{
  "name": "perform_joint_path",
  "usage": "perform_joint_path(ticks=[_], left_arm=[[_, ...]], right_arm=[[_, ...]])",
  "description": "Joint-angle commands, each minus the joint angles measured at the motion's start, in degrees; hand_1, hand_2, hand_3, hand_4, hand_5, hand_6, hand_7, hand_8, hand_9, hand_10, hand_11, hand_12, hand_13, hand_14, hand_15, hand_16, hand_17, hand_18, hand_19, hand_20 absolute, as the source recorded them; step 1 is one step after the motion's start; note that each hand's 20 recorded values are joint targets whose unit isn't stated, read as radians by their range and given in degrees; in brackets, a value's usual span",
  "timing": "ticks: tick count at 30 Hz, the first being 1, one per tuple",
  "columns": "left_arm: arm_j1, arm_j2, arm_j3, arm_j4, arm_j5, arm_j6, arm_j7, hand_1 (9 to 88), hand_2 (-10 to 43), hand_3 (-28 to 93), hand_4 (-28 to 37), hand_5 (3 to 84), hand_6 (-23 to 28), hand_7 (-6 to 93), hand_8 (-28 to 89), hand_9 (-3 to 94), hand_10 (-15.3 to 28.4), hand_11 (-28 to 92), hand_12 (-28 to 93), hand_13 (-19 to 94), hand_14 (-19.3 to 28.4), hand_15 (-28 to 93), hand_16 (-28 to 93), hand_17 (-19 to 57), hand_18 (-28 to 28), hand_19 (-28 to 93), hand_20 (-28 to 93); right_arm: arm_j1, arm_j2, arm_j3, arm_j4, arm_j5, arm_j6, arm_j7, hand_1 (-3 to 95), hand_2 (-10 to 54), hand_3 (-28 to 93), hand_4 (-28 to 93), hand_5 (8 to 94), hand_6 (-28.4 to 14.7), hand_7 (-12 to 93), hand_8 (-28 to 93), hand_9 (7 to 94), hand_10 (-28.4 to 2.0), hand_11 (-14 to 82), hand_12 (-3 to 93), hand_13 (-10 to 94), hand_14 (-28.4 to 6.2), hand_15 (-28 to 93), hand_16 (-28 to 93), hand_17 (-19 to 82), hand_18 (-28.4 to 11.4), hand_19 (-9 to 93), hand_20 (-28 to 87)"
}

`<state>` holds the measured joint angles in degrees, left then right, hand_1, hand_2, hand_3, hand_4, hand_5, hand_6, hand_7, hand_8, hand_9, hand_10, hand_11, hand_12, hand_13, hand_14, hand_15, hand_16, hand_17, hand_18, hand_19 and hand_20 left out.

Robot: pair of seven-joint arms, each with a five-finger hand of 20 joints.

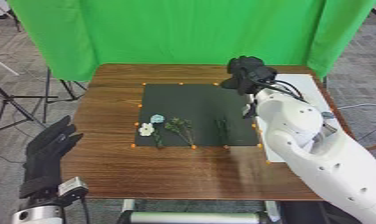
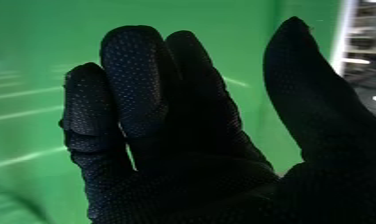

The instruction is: Arrange flowers

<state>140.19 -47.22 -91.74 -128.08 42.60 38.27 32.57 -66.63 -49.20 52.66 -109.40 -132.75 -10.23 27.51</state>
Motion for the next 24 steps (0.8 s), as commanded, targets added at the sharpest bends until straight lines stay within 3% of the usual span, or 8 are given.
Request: perform_joint_path(ticks=[1, 10, 14, 19, 24], left_arm=[[1.4, 1.97, 1.21, -0.55, -2.45, 1.76, 2.12, 26.1, 4.5, 83, -19.5, 37.6, 9.5, 16.3, -11, 30.9, 19.0, 36, 5, 23, 26.8, 65, -18, -9.3, 21.6, 60, 4], [0.9, 2.74, 2.12, -0.42, -3.35, 2.34, 3.04, 26.0, 4.5, 83, -19.6, 37.5, 9.4, 16.3, -11, 31.0, 18.9, 36, 5, 23, 26.8, 65, -18, -9.3, 21.7, 60, 4], [0.5, 2.15, 2.23, -0.39, -2.47, 1.78, 2.28, 26.0, 4.5, 83, -19.6, 37.5, 9.4, 16.3, -11, 31.0, 19.0, 36, 5, 23, 26.9, 65, -18, -9.3, 21.7, 60, 4], [0.7, 2.79, 2.26, -0.51, -3.09, 2.11, 2.69, 26.1, 4.4, 83, -19.4, 37.6, 9.4, 16.3, -11, 31.0, 18.9, 36, 5, 23, 26.8, 65, -18, -9.3, 21.7, 60, 4], [0.5, 1.74, 1.96, -0.42, -1.85, 1.42, 1.56, 26.1, 4.2, 83, -19.4, 37.6, 9.5, 16.2, -11, 31.0, 18.9, 36, 5, 23, 26.9, 65, -18, -9.3, 21.7, 60, 4]], right_arm=[[-4.9, 8.0, 4.3, 2.3, 1.0, 2.0, 4.3, 28.5, 0.4, 82, -24, 56.9, -9.0, 15, -9, 56.6, -19.8, 24.6, 18.2, 59, -13.4, 73, 14, 37, -19.4, 93, 12], [-9.1, 12.4, 8.7, 4.6, 3.4, 1.8, 8.8, 28.7, 0.1, 83, -25, 56.0, -9.0, 15, -9, 56.0, -19.8, 24.1, 18.0, 59, -13.0, 73, 14, 38, -19.2, 93, 12], [-12.1, 13.8, 12.0, 5.3, 3.8, 0.4, 9.9, 28.8, -0.1, 83, -25, 54.7, -9.2, 15, -10, 54.9, -19.9, 23.4, 17.9, 59, -13.0, 73, 14, 38, -19.1, 93, 12], [-14.6, 15.3, 14.7, 6.9, 5.2, -0.6, 12.0, 29.0, -0.7, 84, -25, 53.4, -9.4, 14, -9, 53.2, -20.2, 22.1, 17.5, 59, -12.9, 73, 14, 37, -19.0, 93, 13], [-16.2, 15.7, 16.2, 8.6, 5.6, -1.4, 12.9, 29.4, -1.6, 84, -25, 52.0, -9.6, 14, -9, 51.6, -20.3, 21.0, 17.3, 58, -13.0, 73, 14, 37, -18.8, 93, 13]])
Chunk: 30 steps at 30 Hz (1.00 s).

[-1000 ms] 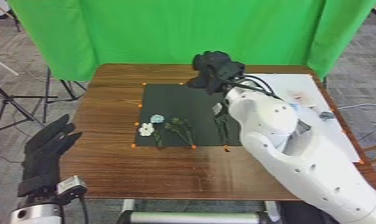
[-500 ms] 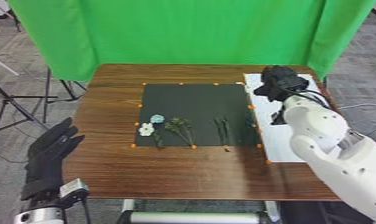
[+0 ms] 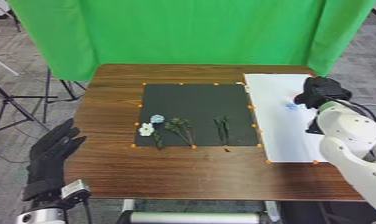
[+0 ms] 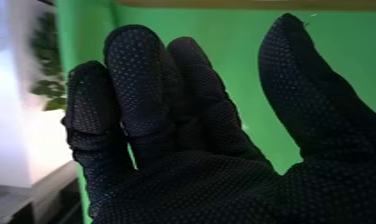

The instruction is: Arrange flowers

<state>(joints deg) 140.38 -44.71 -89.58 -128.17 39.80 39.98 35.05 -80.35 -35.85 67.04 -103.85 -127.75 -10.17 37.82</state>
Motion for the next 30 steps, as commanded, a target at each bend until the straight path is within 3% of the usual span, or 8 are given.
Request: perform_joint_path(ticks=[1, 4, 8, 14, 20, 21, 27, 30], left_arm=[[0.2, -0.63, -0.03, -0.34, 0.83, -0.22, -0.83, 26.1, 4.2, 83, -19.4, 37.6, 9.5, 16.2, -11, 31.0, 18.9, 36, 5, 23, 26.8, 65, -18, -9.3, 21.7, 60, 4], [-0.3, -0.73, 0.36, -0.21, 0.96, -0.32, -0.91, 26.1, 4.2, 84, -19.4, 37.6, 9.5, 16.3, -11, 31.0, 18.9, 36, 5, 23, 26.8, 65, -18, -9.3, 21.7, 60, 4], [-0.5, 0.40, 0.87, -0.15, -0.24, 0.30, 0.14, 26.2, 4.2, 84, -19.4, 37.6, 9.5, 16.4, -11, 31.0, 19.0, 36, 5, 23, 26.8, 65, -18, -9.3, 21.7, 60, 4], [-0.9, -0.01, 1.04, -0.07, 0.30, -0.07, -0.31, 26.2, 4.2, 84, -19.3, 37.6, 9.5, 16.4, -11, 31.0, 18.9, 36, 5, 23, 26.8, 65, -18, -9.3, 21.7, 60, 4], [-0.7, 0.25, 1.16, -0.01, -0.20, -0.03, 0.16, 26.3, 4.2, 84, -19.3, 37.6, 9.4, 16.3, -11, 31.0, 19.0, 36, 5, 23, 26.8, 65, -18, -9.3, 21.7, 60, 4], [-0.8, 0.67, 1.37, -0.01, -0.75, 0.35, 0.76, 26.3, 4.2, 84, -19.3, 37.6, 9.4, 16.3, -11, 31.0, 18.9, 36, 5, 23, 26.8, 65, -18, -9.3, 21.7, 60, 4], [-1.2, 0.16, 1.44, 0.10, -0.46, 0.01, 0.24, 26.3, 4.2, 84, -19.2, 37.6, 9.5, 16.4, -11, 31.0, 18.9, 36, 5, 24, 26.8, 65, -18, -9.3, 21.7, 60, 4], [-1.2, -0.68, 1.09, 0.05, 0.71, -0.49, -0.92, 26.4, 4.2, 83, -19.2, 37.7, 9.4, 16.4, -11, 31.0, 18.9, 36, 5, 23, 26.9, 65, -18, -9.3, 21.7, 60, 4]], right_arm=[[-2.3, 2.5, 1.4, 3.5, 0.6, -1.5, 2.9, 29.5, -1.7, 84, -25, 51.9, -9.6, 14, -9, 51.4, -20.3, 20.8, 17.3, 58, -13.0, 73, 14, 37, -18.8, 93, 13], [-1.8, 2.4, 1.1, 4.8, 0.6, -2.2, 3.4, 30.0, -2.1, 84, -25, 51.7, -9.5, 14, -9, 51.1, -20.3, 20.2, 17.2, 58, -12.9, 73, 13, 37, -18.8, 93, 13], [-0.6, 2.4, -0.1, 6.0, 1.1, -2.8, 4.1, 30.4, -2.4, 84, -25, 51.7, -9.5, 14, -10, 50.6, -20.2, 19.5, 17.1, 58, -12.7, 73, 13, 37, -18.7, 93, 13], [0.1, 2.3, -0.2, 8.3, 1.3, -4.3, 5.3, 30.8, -2.9, 85, -26, 51.5, -9.5, 14, -10, 50.2, -20.2, 19.0, 17.2, 58, -12.6, 73, 13, 37, -18.7, 93, 13], [0.6, 3.0, -0.8, 9.7, 1.6, -5.2, 6.2, 31.1, -3.0, 85, -26, 51.2, -9.5, 14, -10, 50.1, -20.3, 18.4, 17.1, 58, -12.6, 73, 13, 37, -18.8, 93, 13], [1.2, 2.7, -1.0, 10.4, 1.6, -5.4, 6.1, 31.2, -3.0, 84, -26, 51.2, -9.5, 14, -10, 50.1, -20.3, 18.3, 17.1, 58, -12.5, 73, 12, 37, -18.8, 93, 13], [1.9, 2.0, -2.0, 11.7, 1.2, -5.7, 5.8, 31.4, -3.1, 85, -26, 51.2, -9.4, 14, -10, 50.1, -20.2, 18.4, 17.2, 58, -12.4, 73, 12, 37, -18.7, 93, 12], [2.1, 1.7, -3.0, 11.8, 0.5, -5.6, 5.5, 31.6, -3.2, 85, -26, 51.2, -9.3, 14, -10, 50.4, -20.0, 18.6, 17.2, 59, -12.4, 73, 12, 37, -18.7, 93, 12]])
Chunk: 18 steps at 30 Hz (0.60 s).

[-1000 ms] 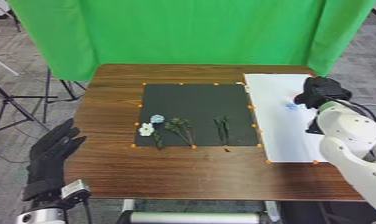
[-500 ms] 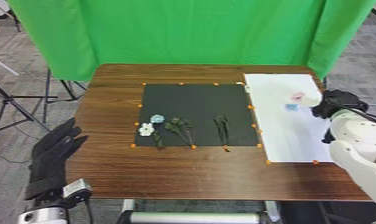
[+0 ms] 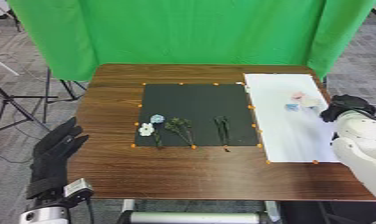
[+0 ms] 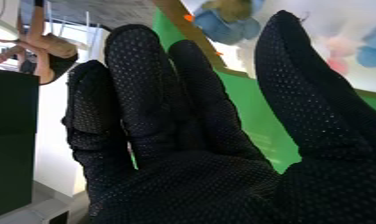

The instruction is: Arrange flowers

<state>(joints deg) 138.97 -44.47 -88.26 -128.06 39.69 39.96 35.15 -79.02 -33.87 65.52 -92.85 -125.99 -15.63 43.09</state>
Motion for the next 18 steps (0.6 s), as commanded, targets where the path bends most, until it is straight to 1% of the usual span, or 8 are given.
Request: perform_joint_path(ticks=[1, 4, 9, 10, 11, 15, 17, 18], left_arm=[[0.0, -0.90, -0.09, 0.03, 0.66, -0.51, -0.89, 26.3, 4.2, 84, -19.2, 37.7, 9.5, 16.4, -11, 31.0, 19.0, 36, 5, 23, 26.9, 65, -18, -9.3, 21.7, 60, 4], [-0.2, -1.47, -0.19, 0.13, 1.44, -0.98, -1.65, 26.3, 4.2, 84, -19.2, 37.7, 9.5, 16.4, -11, 31.0, 18.9, 36, 5, 23, 26.9, 65, -18, -9.3, 21.7, 60, 4], [-0.4, -1.66, -0.25, 0.15, 1.59, -1.12, -2.10, 26.3, 4.2, 84, -19.2, 37.7, 9.5, 16.4, -11, 31.0, 18.9, 36, 5, 24, 26.8, 65, -18, -9.3, 21.7, 60, 4], [-0.2, -1.27, -0.15, 0.09, 1.02, -0.80, -1.66, 26.3, 4.2, 84, -19.2, 37.7, 9.5, 16.3, -11, 31.0, 18.9, 36, 5, 24, 26.8, 65, -18, -9.3, 21.7, 60, 4], [-0.2, -1.72, -0.43, 0.07, 1.54, -1.22, -2.24, 26.3, 4.2, 84, -19.2, 37.6, 9.5, 16.3, -11, 31.0, 18.9, 36, 5, 24, 26.8, 65, -18, -9.3, 21.7, 60, 4], [-0.4, -1.28, -0.06, 0.14, 0.94, -0.90, -1.73, 26.3, 4.2, 84, -19.1, 37.6, 9.4, 16.4, -11, 31.0, 18.9, 36, 5, 23, 26.8, 65, -18, -9.3, 21.7, 60, 4], [-0.6, -1.65, -0.14, 0.17, 1.59, -1.16, -2.33, 26.3, 4.2, 84, -19.1, 37.6, 9.5, 16.4, -11, 31.0, 18.9, 36, 5, 23, 26.8, 65, -18, -9.3, 21.7, 60, 4], [-0.8, -1.40, 0.04, 0.16, 1.24, -0.96, -2.02, 26.3, 4.2, 84, -19.1, 37.6, 9.5, 16.4, -11, 31.0, 18.9, 36, 5, 23, 26.8, 65, -18, -9.3, 21.7, 60, 4]], right_arm=[[1.0, -0.5, -1.7, 0.9, -1.2, -0.2, 0.2, 31.6, -3.2, 85, -26, 51.2, -9.3, 14, -10, 50.4, -19.9, 18.6, 17.2, 59, -12.3, 73, 12, 37, -18.6, 93, 12], [1.4, -0.5, -2.7, 1.0, -1.4, 0.0, 0.2, 31.8, -3.2, 85, -26, 51.1, -9.0, 14, -10, 50.6, -19.5, 18.8, 17.2, 59, -12.1, 74, 12, 37, -18.6, 93, 12], [0.9, -0.5, -2.9, 0.7, -1.3, 0.7, 0.2, 31.8, -3.2, 85, -26, 51.0, -8.9, 15, -10, 50.7, -19.5, 19.1, 17.2, 59, -12.1, 74, 12, 38, -18.6, 93, 13], [1.2, -0.5, -3.4, 0.8, -1.3, 1.1, 0.0, 31.9, -3.2, 85, -26, 51.0, -8.9, 15, -10, 50.7, -19.5, 19.0, 17.1, 59, -12.1, 74, 12, 38, -18.5, 93, 13], [1.2, -0.6, -3.5, 0.8, -1.4, 0.9, 0.0, 31.8, -3.2, 85, -26, 51.0, -8.9, 15, -10, 50.7, -19.5, 19.0, 17.1, 59, -12.0, 74, 12, 38, -18.6, 93, 13], [1.7, -0.9, -4.5, 1.0, -1.1, 1.3, 0.0, 31.8, -3.1, 85, -27, 50.9, -8.4, 15, -10, 51.2, -19.5, 19.5, 17.2, 59, -12.0, 74, 12, 38, -18.4, 93, 12], [1.5, -1.0, -4.6, 1.0, -1.8, 1.0, -0.4, 31.9, -2.9, 84, -27, 51.1, -7.3, 16, -10, 51.8, -19.4, 19.6, 17.1, 59, -11.8, 74, 12, 38, -18.4, 93, 13], [1.6, -0.8, -5.1, 1.0, -1.8, 1.1, -0.6, 31.9, -2.9, 84, -27, 51.2, -7.2, 16, -11, 52.0, -19.3, 19.6, 17.1, 59, -11.8, 74, 12, 38, -18.4, 93, 12]])
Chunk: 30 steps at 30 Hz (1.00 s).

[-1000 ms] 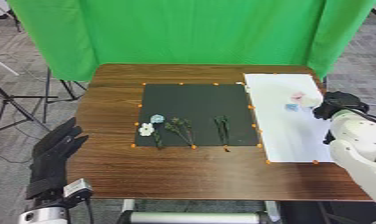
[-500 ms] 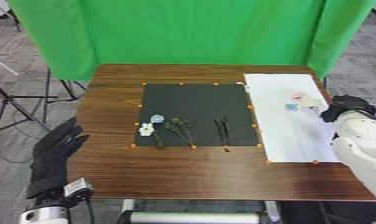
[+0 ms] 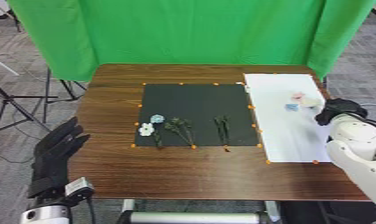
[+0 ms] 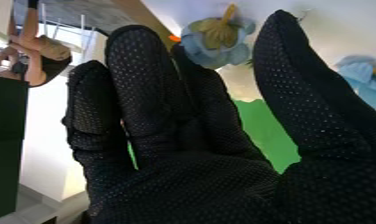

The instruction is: Arrange flowers

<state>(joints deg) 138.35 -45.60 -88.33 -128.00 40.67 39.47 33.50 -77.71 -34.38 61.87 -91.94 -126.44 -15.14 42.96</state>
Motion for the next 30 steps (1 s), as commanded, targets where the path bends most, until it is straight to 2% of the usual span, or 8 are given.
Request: perform_joint_path(ticks=[1, 3, 11, 13, 17, 20, 24, 30], left_arm=[[-0.3, -0.40, 0.05, 0.15, 0.47, -0.56, -0.61, 26.3, 4.2, 84, -19.1, 37.6, 9.5, 16.4, -11, 31.0, 18.9, 36, 5, 24, 26.8, 65, -18, -9.3, 21.7, 60, 4], [0.0, -0.79, -0.20, 0.06, 0.80, -0.78, -0.87, 26.3, 4.2, 84, -19.2, 37.7, 9.5, 16.4, -11, 31.0, 18.9, 36, 5, 24, 26.8, 65, -18, -9.3, 21.7, 60, 4], [0.0, -0.38, -0.03, 0.07, 0.17, -0.52, -0.37, 26.4, 4.2, 84, -19.0, 37.6, 9.5, 16.4, -11, 31.0, 18.9, 36, 5, 24, 26.8, 65, -18, -9.3, 21.7, 60, 4], [-0.1, -0.45, -0.01, 0.07, 0.36, -0.48, -0.44, 26.6, 4.3, 84, -19.0, 37.7, 9.5, 16.4, -11, 31.0, 18.9, 36, 5, 24, 26.8, 65, -18, -9.3, 21.7, 60, 4], [-0.1, -0.86, -0.12, 0.06, 0.74, -0.65, -0.83, 26.6, 4.3, 84, -18.7, 37.7, 9.5, 16.4, -11, 31.0, 18.9, 36, 5, 24, 26.8, 65, -18, -9.3, 21.7, 60, 4], [0.0, -1.24, -0.39, 0.01, 1.05, -0.80, -1.16, 26.7, 4.3, 84, -18.6, 37.7, 9.5, 16.5, -11, 31.0, 18.9, 36, 5, 24, 26.8, 65, -18, -9.3, 21.7, 60, 4], [0.5, -1.51, -0.81, -0.12, 1.26, -0.89, -1.17, 26.7, 4.4, 84, -18.5, 37.7, 9.5, 16.5, -11, 31.0, 18.9, 36, 5, 23, 26.8, 65, -18, -9.3, 21.7, 60, 4], [1.1, -0.73, -1.08, -0.45, 0.43, -0.19, -0.55, 26.7, 4.3, 84, -18.3, 37.7, 9.5, 16.5, -11, 31.0, 18.9, 36, 5, 24, 26.8, 65, -18, -9.3, 21.7, 60, 4]], right_arm=[[0.0, -0.6, -1.1, 0.1, -1.7, 0.4, -0.7, 31.9, -2.9, 84, -27, 51.4, -7.1, 16, -11, 52.1, -19.3, 19.6, 17.1, 59, -11.9, 74, 12, 38, -18.4, 93, 12], [0.1, -0.6, -1.5, 0.1, -1.7, 0.9, -0.7, 32.3, -2.5, 84, -27, 53.9, -5.4, 17, -11, 54.7, -18.2, 20.3, 17.0, 60, -11.6, 73, 12, 38, -18.5, 93, 12], [1.5, 0.2, -4.5, 0.7, -3.4, 2.9, -0.4, 37.5, -1.1, 82, -28, 62.0, -1.5, 20, -13, 64.3, -14.5, 22.8, 16.9, 65, -9.5, 70, 13, 41, -18.1, 93, 13], [2.1, 0.3, -5.4, 1.0, -3.8, 2.8, -0.2, 42.5, -3.0, 78, -28, 65.3, -1.4, 22, -5, 68.4, -13.2, 24.3, 17.4, 68, -8.3, 69, 15, 42, -17.8, 93, 14], [2.3, 0.4, -6.0, 1.6, -4.5, 2.9, 0.1, 47.5, -4.0, 75, -28, 67.2, -1.1, 23, -3, 72.9, -11.0, 22.6, 22.1, 70, -7.3, 68, 15, 43, -17.6, 93, 15], [2.5, 0.7, -6.6, 1.8, -5.1, 4.2, 0.2, 52.9, -5.6, 73, -28, 72.0, 0.2, 27, -2, 81.8, -7.7, 16.7, 33.0, 73, -5.1, 65, 20, 45, -17.1, 93, 17], [2.4, 1.3, -6.6, 1.3, -5.9, 7.2, 0.1, 54.4, -6.1, 74, -28, 76.1, 0.9, 27, -1, 85.7, -6.8, 18.7, 36.2, 76, -4.5, 65, 18, 47, -17.3, 93, 20], [2.0, 1.5, -5.0, -2.5, -7.8, 10.6, -2.2, 54.8, -7.1, 75, -28, 77.9, 0.5, 26, 0, 86.5, -6.6, 23.7, 36.2, 79, -3.7, 65, 18, 48, -17.5, 93, 23]])
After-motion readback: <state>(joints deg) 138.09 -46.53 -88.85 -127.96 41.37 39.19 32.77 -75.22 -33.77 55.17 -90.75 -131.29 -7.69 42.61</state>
